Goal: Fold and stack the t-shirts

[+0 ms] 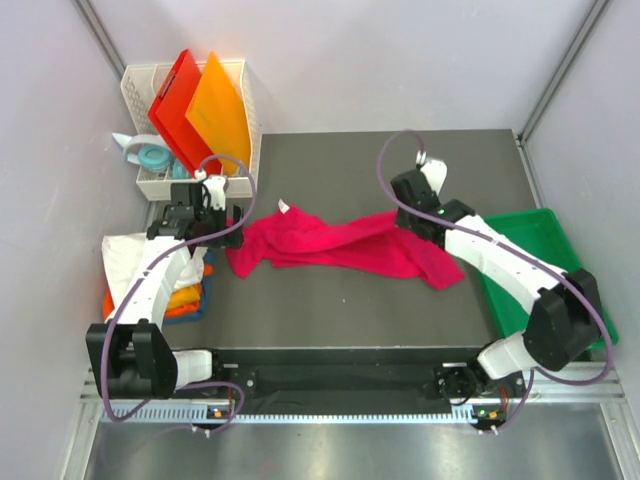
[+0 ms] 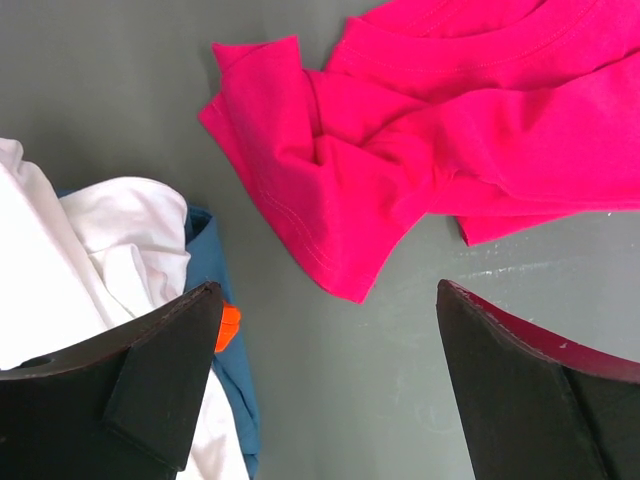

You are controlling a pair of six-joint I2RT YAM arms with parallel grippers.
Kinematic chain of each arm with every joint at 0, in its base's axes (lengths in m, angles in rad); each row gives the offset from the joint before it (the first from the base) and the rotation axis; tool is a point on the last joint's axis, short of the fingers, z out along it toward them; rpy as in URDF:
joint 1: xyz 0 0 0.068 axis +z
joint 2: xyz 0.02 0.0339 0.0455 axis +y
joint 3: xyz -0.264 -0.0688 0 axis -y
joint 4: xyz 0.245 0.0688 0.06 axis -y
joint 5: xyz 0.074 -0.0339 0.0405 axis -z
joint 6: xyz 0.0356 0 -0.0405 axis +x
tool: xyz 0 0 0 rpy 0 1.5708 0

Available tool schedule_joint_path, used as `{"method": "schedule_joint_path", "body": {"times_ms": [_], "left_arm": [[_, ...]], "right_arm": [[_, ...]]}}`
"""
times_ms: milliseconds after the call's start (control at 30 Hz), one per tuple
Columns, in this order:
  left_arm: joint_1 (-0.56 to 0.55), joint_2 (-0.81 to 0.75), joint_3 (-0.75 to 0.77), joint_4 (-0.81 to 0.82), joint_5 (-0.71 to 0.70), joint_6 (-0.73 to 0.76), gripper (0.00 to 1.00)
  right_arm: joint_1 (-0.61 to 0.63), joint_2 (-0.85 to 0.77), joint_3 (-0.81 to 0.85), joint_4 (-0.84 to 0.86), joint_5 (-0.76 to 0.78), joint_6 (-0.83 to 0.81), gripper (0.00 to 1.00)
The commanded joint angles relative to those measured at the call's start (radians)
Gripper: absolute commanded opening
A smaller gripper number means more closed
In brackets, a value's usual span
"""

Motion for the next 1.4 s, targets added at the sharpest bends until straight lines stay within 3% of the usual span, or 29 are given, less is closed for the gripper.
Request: {"method": "schedule_joint_path", "body": {"times_ms": [0, 200, 500, 767, 933, 1367], "left_arm": [[0.002, -0.004, -0.019, 0.024, 0.026, -0.014, 0.93], [-0.062, 0.024, -0.057, 0.006, 0.071, 0.055, 0.91], [-0.084, 0.156, -0.074, 0.029, -0.038, 0.054, 0.87], [-0.03, 0.26, -0.008, 0.027, -0.047, -0.038, 0.8], [0.04, 0.246, -0.007, 0.105, -0.178, -0.072, 0.73], [0.079, 0.453, 0.194, 0.132, -0.028, -0.115, 0.77]], "right_arm": [[0.011, -0.051, 0.118, -0.048, 0.077, -0.04, 0.0], [0.011, -0.068, 0.114, -0.054, 0.081, -0.037, 0.0], [0.011, -0.059, 0.084, -0.048, 0.068, -0.017, 0.0], [0.011, -0.08, 0.052, -0.046, 0.077, -0.007, 0.0], [0.011, -0.091, 0.023, -0.037, 0.078, 0.002, 0.0], [0.011, -0.085, -0.011, -0.017, 0.054, 0.001, 0.0]]}}
